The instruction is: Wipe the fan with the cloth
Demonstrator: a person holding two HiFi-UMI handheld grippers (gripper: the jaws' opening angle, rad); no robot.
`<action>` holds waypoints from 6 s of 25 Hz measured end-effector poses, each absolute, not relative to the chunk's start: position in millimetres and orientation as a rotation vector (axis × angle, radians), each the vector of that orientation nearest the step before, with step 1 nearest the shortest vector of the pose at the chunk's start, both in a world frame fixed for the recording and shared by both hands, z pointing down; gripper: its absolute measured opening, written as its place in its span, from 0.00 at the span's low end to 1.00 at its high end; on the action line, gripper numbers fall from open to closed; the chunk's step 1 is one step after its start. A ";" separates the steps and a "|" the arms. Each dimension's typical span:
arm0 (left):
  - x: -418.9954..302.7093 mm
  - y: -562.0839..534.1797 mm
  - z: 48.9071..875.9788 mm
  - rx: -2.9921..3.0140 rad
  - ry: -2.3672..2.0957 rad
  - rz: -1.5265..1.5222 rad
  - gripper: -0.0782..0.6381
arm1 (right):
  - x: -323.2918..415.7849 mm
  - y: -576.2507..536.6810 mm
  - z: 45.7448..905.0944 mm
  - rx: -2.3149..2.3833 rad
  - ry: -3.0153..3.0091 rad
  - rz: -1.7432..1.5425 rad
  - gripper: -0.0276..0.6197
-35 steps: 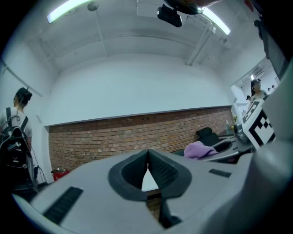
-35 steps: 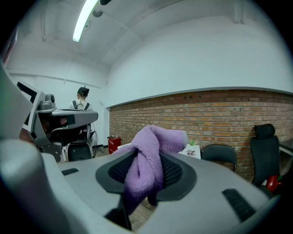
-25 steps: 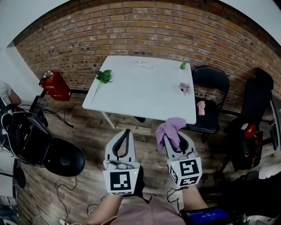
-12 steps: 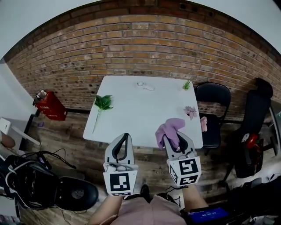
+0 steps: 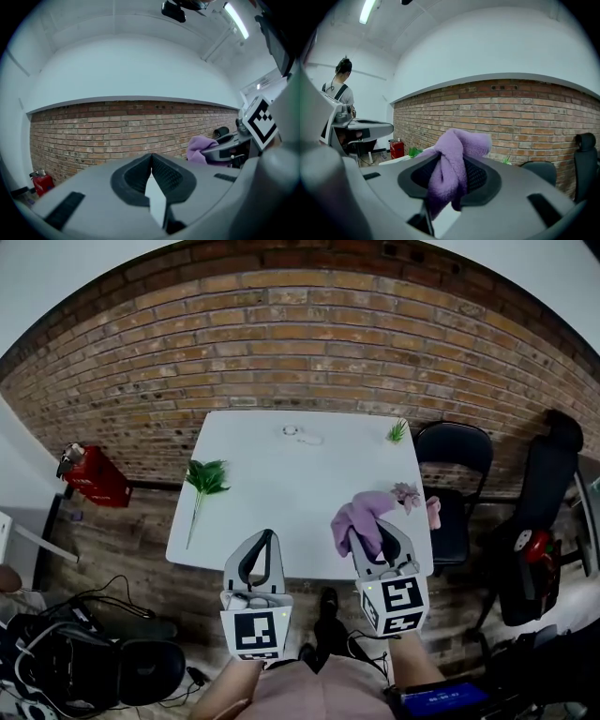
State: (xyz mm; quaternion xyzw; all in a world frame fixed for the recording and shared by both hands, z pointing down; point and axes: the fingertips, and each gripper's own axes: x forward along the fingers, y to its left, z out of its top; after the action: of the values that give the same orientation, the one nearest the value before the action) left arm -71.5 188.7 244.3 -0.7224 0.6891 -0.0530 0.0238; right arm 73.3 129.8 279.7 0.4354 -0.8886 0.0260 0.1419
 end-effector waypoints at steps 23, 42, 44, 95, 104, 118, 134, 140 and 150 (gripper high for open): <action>-102.1 -7.4 221.0 -2.052 2.254 -0.231 0.13 | 50.7 -97.7 277.5 1.170 -2.654 0.104 0.25; -177.7 -106.6 317.4 -2.217 2.330 -0.320 0.13 | 2.0 -218.2 381.7 1.214 -2.405 0.174 0.25; -182.5 -113.9 335.5 -2.246 2.345 -0.355 0.13 | 1.7 -230.9 405.7 1.219 -2.362 0.203 0.25; -147.0 -193.8 540.3 -2.820 1.871 -1.265 0.39 | -18.2 -158.0 479.4 1.033 -2.247 0.408 0.25; -141.4 -188.9 541.7 -2.808 1.712 -1.417 0.38 | -15.0 -139.4 479.6 0.993 -2.253 0.424 0.25; -100.6 -100.9 542.0 -2.851 1.396 -1.600 0.37 | -21.8 -69.7 515.4 0.628 -2.237 0.601 0.24; -86.5 -70.8 541.3 -2.831 1.170 -1.646 0.37 | -47.4 -52.0 536.0 0.366 -2.190 0.900 0.23; -86.8 -61.9 541.8 -2.844 1.110 -1.635 0.37 | -42.4 -50.1 536.3 0.388 -2.190 0.943 0.23; -103.8 -33.4 542.8 -2.822 1.033 -1.684 0.37 | -25.2 -49.2 537.6 0.393 -2.174 0.930 0.22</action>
State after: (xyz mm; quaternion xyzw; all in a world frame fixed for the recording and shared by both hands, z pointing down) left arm -103.8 -33.4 542.8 -0.8098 0.2965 -0.4833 -0.1509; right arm -25.2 -49.2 537.6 0.1529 -0.8449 0.3613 0.3636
